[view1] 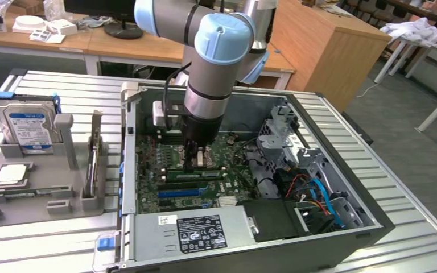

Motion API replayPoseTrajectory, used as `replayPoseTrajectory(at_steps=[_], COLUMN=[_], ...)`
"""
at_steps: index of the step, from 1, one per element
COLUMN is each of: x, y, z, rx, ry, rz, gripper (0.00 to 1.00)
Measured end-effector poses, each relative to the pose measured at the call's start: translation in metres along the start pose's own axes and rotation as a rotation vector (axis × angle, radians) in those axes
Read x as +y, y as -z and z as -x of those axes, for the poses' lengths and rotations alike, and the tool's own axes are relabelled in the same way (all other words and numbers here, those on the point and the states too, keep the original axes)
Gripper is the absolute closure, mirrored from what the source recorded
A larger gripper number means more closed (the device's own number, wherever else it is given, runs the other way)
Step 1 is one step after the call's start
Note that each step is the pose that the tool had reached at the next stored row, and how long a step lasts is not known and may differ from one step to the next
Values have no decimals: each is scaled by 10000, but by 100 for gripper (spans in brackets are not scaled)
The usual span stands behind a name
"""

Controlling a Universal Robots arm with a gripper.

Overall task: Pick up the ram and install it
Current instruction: 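Press down the ram until it locks into place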

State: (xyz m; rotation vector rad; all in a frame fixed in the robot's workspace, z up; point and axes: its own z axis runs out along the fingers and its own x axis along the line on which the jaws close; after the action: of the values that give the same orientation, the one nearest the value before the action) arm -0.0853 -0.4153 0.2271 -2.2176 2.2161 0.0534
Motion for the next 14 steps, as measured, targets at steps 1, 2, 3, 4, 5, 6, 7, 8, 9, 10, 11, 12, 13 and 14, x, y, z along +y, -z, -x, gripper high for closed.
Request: replayPoseTrajectory(at_steps=[1, 2, 3, 4, 5, 6, 7, 8, 9, 10, 11, 12, 13, 14], x=[0, 0, 0, 0, 0, 0, 0, 0, 0, 0, 0, 0, 0, 0], y=[-3, -6, -10, -13, -14, -14, -14, -14, -15, -15, -16, -18, -19, -21], z=[0, 0, 0, 0, 0, -1, 0, 0, 0, 0, 0, -1, -1, -1], rx=[-1, 0, 0, 0, 2, 2, 2, 2, 1, 0, 1, 0, 1, 2], ry=[0, 0, 0, 0, 0, 0, 0, 0, 0, 0, 0, 0, 0, -1], rz=[-1, 0, 1, 1, 1, 1, 1, 1, 1, 1, 1, 1, 0, 1], gripper=[89, 89, 89, 89, 89, 89, 89, 89, 89, 89, 89, 89, 89, 89])
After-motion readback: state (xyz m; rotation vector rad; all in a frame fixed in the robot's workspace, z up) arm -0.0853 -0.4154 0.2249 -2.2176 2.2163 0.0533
